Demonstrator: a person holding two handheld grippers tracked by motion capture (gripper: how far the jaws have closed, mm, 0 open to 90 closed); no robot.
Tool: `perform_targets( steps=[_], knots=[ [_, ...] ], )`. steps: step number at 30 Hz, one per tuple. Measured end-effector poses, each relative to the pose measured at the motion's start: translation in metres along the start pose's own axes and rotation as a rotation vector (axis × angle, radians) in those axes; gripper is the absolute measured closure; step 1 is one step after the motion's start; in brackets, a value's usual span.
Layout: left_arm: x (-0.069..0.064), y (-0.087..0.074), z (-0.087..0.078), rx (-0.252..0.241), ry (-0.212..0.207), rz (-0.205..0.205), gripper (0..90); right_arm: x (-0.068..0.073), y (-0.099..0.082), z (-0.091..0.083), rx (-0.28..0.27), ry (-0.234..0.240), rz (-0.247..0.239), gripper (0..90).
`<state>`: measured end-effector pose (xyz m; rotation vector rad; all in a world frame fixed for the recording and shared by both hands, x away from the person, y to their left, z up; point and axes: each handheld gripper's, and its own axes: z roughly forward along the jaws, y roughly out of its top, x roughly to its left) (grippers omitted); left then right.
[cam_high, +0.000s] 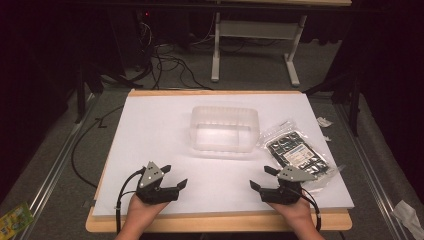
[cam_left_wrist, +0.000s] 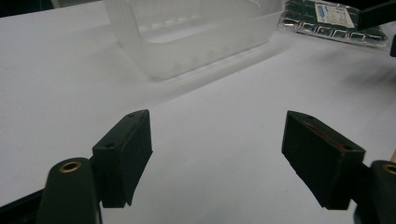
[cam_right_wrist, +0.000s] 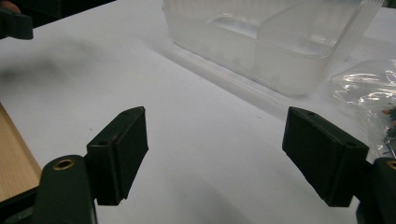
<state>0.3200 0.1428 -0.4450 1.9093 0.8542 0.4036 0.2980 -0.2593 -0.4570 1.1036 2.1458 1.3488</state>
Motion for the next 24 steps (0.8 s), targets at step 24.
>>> perform_targets(
  steps=[24],
  knots=[
    [-0.003,0.001,0.005,0.017,-0.007,0.019,24.1,-0.016,-0.004,-0.024,-0.029,-0.054,0.019,29.8]
  ],
)
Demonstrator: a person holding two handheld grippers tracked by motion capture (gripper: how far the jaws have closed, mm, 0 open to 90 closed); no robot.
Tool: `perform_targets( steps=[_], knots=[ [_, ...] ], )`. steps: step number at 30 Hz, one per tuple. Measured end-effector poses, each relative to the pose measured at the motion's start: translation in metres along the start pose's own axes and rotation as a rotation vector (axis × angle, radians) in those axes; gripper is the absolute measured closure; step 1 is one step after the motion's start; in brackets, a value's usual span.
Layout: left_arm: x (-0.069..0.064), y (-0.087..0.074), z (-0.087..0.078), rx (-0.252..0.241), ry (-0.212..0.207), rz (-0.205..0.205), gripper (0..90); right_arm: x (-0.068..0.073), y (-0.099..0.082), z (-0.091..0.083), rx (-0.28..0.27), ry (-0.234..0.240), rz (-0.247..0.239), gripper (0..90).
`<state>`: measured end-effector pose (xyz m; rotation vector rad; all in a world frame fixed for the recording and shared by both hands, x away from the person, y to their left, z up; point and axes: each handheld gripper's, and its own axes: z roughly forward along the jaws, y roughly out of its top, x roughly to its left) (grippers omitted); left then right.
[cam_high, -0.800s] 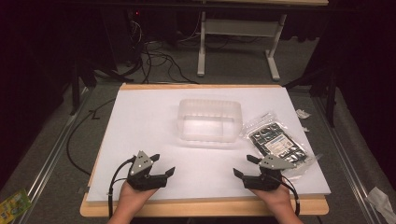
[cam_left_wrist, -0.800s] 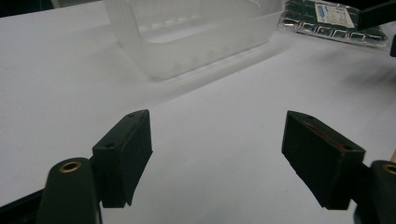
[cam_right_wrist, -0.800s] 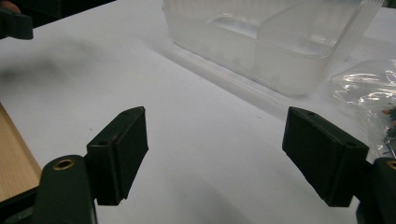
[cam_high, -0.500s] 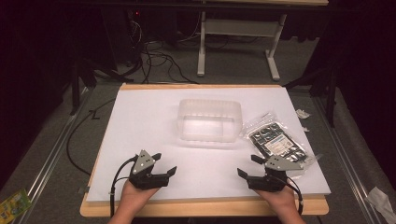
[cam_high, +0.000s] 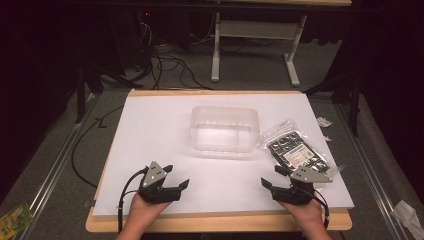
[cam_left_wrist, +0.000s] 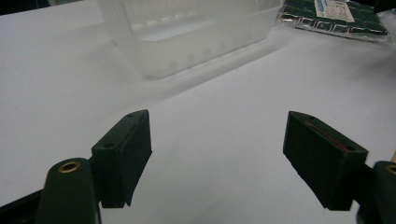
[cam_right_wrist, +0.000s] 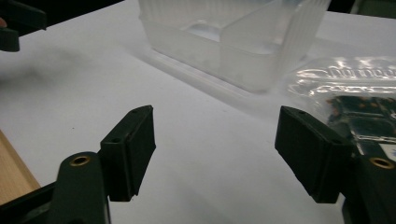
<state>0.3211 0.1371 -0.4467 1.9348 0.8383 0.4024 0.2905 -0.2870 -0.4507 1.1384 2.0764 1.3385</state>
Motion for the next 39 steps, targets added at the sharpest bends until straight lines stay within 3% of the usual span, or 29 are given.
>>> perform_targets(
  steps=[7,11,20,34,37,38,39],
  knots=[
    [-0.001,0.002,0.000,-0.005,-0.003,0.004,24.2,-0.018,-0.006,-0.020,0.019,-0.097,0.013,40.0],
    [-0.002,0.002,0.002,-0.004,-0.008,0.006,24.2,-0.035,-0.016,-0.042,0.024,-0.152,0.055,46.6],
    [0.000,0.002,0.000,-0.005,-0.005,0.008,24.2,-0.053,-0.034,-0.064,0.062,-0.194,0.112,50.9],
    [-0.001,0.002,0.001,-0.003,-0.009,0.009,24.3,-0.043,-0.046,-0.060,0.170,-0.135,0.095,61.3],
    [-0.001,0.002,0.001,-0.004,-0.014,0.008,24.4,-0.039,-0.048,-0.055,0.218,-0.143,0.075,66.1],
    [-0.002,0.003,0.000,-0.008,-0.019,0.005,24.6,-0.038,-0.050,-0.052,0.259,-0.169,0.057,71.6],
    [-0.002,0.003,0.000,-0.008,-0.019,0.005,24.6,-0.037,-0.050,-0.052,0.264,-0.187,0.047,77.2]
  ],
)
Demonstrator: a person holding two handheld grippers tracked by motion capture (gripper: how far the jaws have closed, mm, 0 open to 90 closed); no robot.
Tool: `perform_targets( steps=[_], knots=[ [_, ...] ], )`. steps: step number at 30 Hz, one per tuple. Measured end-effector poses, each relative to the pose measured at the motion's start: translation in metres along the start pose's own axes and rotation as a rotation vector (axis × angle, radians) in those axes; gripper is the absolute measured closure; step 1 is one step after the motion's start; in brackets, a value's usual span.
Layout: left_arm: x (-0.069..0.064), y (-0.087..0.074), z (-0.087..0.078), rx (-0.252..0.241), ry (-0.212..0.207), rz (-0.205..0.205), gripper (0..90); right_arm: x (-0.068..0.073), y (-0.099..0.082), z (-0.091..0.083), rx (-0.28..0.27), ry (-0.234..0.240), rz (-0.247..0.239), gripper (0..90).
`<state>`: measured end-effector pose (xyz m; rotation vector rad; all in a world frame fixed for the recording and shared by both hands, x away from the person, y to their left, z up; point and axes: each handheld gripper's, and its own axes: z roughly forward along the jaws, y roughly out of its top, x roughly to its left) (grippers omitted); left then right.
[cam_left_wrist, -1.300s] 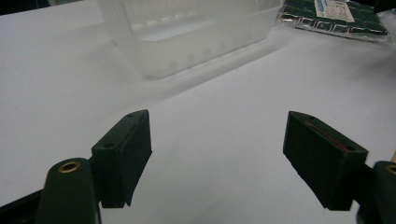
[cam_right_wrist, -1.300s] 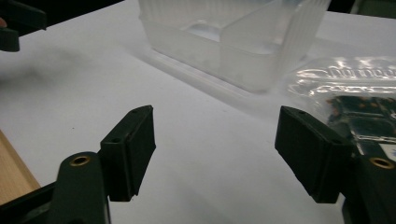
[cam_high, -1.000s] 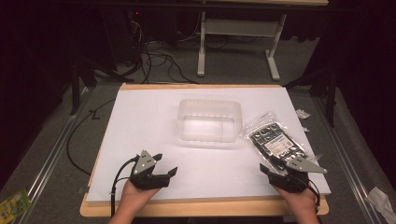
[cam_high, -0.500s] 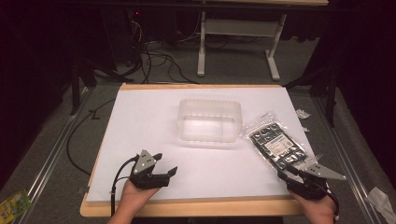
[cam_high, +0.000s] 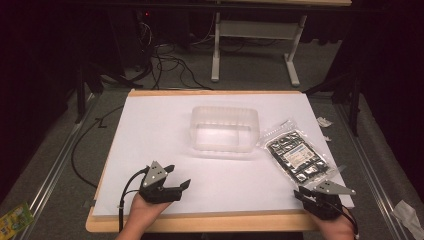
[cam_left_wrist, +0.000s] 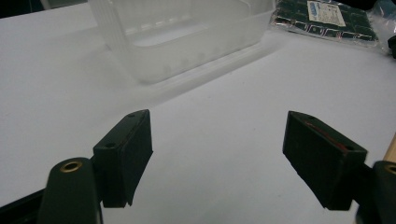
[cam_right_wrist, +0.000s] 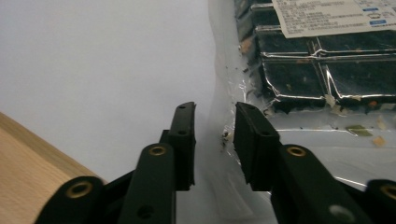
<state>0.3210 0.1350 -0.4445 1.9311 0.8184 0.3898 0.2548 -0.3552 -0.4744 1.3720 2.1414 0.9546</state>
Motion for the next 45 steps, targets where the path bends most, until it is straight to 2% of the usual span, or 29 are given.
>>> perform_targets(
  steps=[1,4,5,8,10,11,14,15,16,17,19,21,24,25,26,27,28,29,31,32,33,35,36,37,38,41,43,45],
  knots=[
    [0.000,0.000,0.000,-0.001,0.001,0.000,24.6,0.000,0.000,0.000,0.000,0.000,0.000,77.2],
    [0.001,0.000,0.000,-0.002,0.002,-0.003,24.6,0.001,0.001,-0.002,0.003,-0.019,-0.018,90.0],
    [0.002,0.000,0.000,-0.001,0.003,-0.004,24.6,0.003,0.003,-0.003,0.003,-0.036,-0.046,90.0],
    [0.001,0.000,0.000,-0.003,0.002,-0.005,24.6,0.006,0.004,-0.003,0.007,-0.049,-0.070,90.0],
    [0.001,0.000,-0.001,-0.004,0.002,-0.004,24.6,0.008,0.004,-0.004,0.002,-0.043,-0.066,90.0],
    [0.002,0.000,0.000,-0.004,0.003,-0.004,24.7,0.012,0.007,-0.004,-0.007,-0.017,-0.073,90.0],
    [0.002,0.000,0.000,-0.002,0.002,-0.005,24.7,0.019,0.011,-0.002,-0.012,0.003,-0.084,90.0],
    [0.002,0.000,0.000,-0.003,0.001,-0.004,24.7,0.029,0.016,0.002,-0.014,0.026,-0.102,90.0],
    [0.002,0.000,0.000,-0.003,0.001,-0.004,24.7,0.029,0.016,0.002,-0.014,0.026,-0.102,90.0],
    [0.001,0.000,0.001,-0.003,0.000,-0.002,24.6,0.043,0.023,0.009,-0.010,0.052,-0.132,90.0],
    [0.001,0.000,0.001,-0.003,0.000,-0.001,24.7,0.047,0.026,0.012,-0.007,0.059,-0.140,90.0],
    [0.001,0.000,0.001,-0.002,0.001,0.001,24.7,0.064,0.036,0.024,0.002,0.078,-0.174,90.0],
    [0.001,0.000,0.000,-0.002,0.002,0.001,24.7,0.072,0.040,0.030,0.008,0.078,-0.192,90.0],
    [0.001,0.000,-0.001,-0.004,0.002,0.000,24.7,0.072,0.041,0.029,0.001,0.102,-0.170,80.1],
    [0.001,0.000,-0.001,-0.004,0.002,0.000,24.7,0.072,0.041,0.029,0.001,0.102,-0.170,80.1],
    [0.002,0.000,-0.001,-0.004,0.003,-0.001,24.8,0.065,0.041,0.019,-0.046,0.106,-0.132,77.6],
    [0.002,0.000,-0.001,-0.004,0.003,-0.001,24.8,0.065,0.041,0.019,-0.046,0.106,-0.132,77.6],
    [0.002,0.000,-0.001,-0.003,0.005,-0.001,24.8,0.050,0.040,0.005,-0.090,0.085,-0.085,78.4],
    [0.002,0.000,-0.001,-0.005,0.005,-0.004,24.9,0.031,0.038,-0.008,-0.112,0.016,-0.053,81.9],
    [0.002,0.000,-0.001,-0.005,0.005,-0.004,24.9,0.031,0.038,-0.008,-0.112,0.016,-0.053,81.9],
    [0.001,0.000,-0.001,-0.003,0.002,0.001,24.9,0.008,0.033,-0.018,-0.127,-0.066,-0.026,88.4],
    [0.001,0.000,0.000,0.000,0.001,0.004,24.9,-0.017,0.025,-0.025,-0.124,-0.137,0.015,90.0],
    [0.001,0.000,0.000,0.000,0.001,0.004,24.9,-0.017,0.025,-0.025,-0.124,-0.137,0.015,90.0],
    [0.001,0.000,0.000,0.001,0.002,0.005,25.0,-0.041,0.016,-0.030,-0.119,-0.186,0.087,90.0],
    [0.001,0.000,0.000,0.001,0.002,0.005,24.9,-0.041,0.016,-0.030,-0.119,-0.186,0.087,90.0],
    [0.001,0.000,0.001,0.003,0.002,0.005,25.0,-0.075,-0.005,-0.033,-0.077,-0.242,0.168,90.0],
    [0.001,0.000,0.000,0.002,0.003,0.005,25.0,-0.080,-0.014,-0.030,-0.049,-0.236,0.174,90.0],
    [0.001,0.000,0.000,0.002,0.003,0.005,25.0,-0.079,-0.020,-0.028,-0.019,-0.221,0.172,90.0]
  ],
)
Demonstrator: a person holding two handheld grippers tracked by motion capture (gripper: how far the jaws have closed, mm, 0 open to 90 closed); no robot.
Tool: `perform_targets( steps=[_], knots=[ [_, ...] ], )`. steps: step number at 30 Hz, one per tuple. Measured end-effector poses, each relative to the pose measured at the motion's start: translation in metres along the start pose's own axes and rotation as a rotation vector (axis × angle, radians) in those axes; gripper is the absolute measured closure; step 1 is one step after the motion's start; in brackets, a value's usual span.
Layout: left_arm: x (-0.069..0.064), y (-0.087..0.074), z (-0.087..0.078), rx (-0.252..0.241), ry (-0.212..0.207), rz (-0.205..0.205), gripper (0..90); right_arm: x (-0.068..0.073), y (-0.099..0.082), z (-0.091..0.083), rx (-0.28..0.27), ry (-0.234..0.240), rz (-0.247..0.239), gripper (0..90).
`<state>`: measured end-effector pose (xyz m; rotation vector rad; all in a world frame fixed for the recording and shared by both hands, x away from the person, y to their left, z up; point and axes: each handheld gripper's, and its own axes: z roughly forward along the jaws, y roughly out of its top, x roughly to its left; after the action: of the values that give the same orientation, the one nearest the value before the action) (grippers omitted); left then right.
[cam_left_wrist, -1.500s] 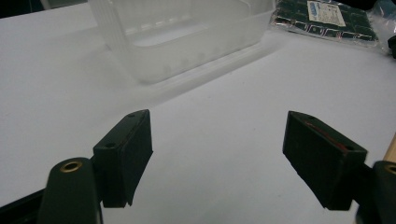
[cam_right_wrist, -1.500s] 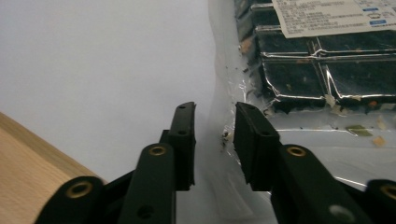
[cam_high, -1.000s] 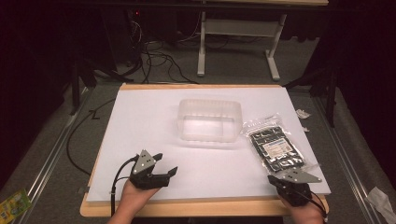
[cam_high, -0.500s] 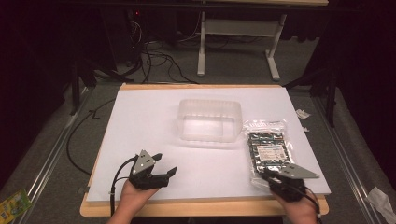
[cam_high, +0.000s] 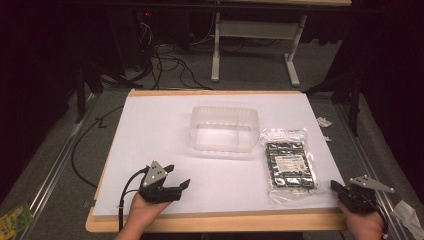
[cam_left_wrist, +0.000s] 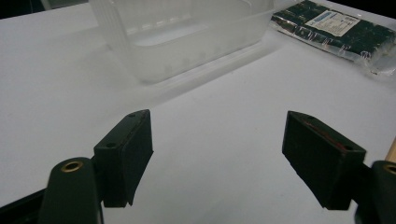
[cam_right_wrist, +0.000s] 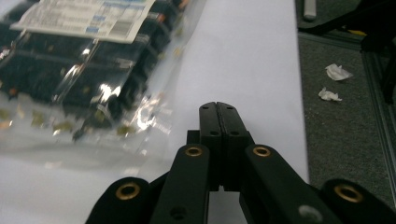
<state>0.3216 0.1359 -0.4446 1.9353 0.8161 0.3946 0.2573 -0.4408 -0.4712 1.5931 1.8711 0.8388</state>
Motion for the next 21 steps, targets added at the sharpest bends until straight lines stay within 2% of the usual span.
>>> perform_targets(
  steps=[3,6,8,10,12,13,15,16,17,18,19,20,21],
  knots=[
    [0.000,0.000,0.000,0.001,-0.001,0.000,25.0,0.004,-0.003,-0.001,0.004,0.024,-0.005,90.0],
    [0.000,0.000,-0.001,-0.001,-0.003,-0.001,25.0,0.016,-0.006,-0.004,0.015,0.060,-0.031,90.0],
    [0.000,0.000,-0.001,-0.003,-0.001,-0.001,25.0,0.020,-0.006,-0.005,0.017,0.072,-0.038,90.0],
    [0.000,0.000,-0.002,-0.003,-0.001,0.000,25.1,0.031,-0.006,-0.006,0.028,0.102,-0.059,90.0],
    [0.000,0.000,-0.002,-0.005,-0.002,-0.003,25.1,0.035,-0.006,-0.006,0.034,0.115,-0.064,90.0],
    [0.001,0.000,-0.002,-0.006,-0.002,-0.004,25.1,0.043,-0.007,-0.006,0.041,0.140,-0.087,90.0],
    [0.001,0.000,-0.002,-0.006,-0.002,-0.004,25.1,0.046,-0.007,-0.007,0.046,0.151,-0.083,90.0],
    [0.001,0.000,-0.002,-0.004,-0.003,-0.003,25.1,0.053,-0.007,-0.007,0.035,0.191,-0.087,90.0],
    [0.001,0.000,-0.002,-0.004,-0.003,-0.003,25.1,0.053,-0.007,-0.007,0.035,0.191,-0.087,90.0],
    [0.000,0.000,-0.001,-0.004,-0.004,-0.004,25.1,0.062,-0.006,-0.008,0.037,0.210,-0.102,90.0],
    [0.000,0.000,-0.001,-0.004,-0.004,-0.004,25.1,0.062,-0.006,-0.008,0.037,0.210,-0.102,90.0],
    [0.000,0.000,-0.001,-0.001,-0.004,-0.002,25.1,0.069,-0.006,-0.007,0.041,0.231,-0.130,90.0],
    [0.000,0.000,-0.001,-0.001,-0.004,-0.002,25.1,0.069,-0.006,-0.007,0.041,0.231,-0.130,90.0]
  ],
)
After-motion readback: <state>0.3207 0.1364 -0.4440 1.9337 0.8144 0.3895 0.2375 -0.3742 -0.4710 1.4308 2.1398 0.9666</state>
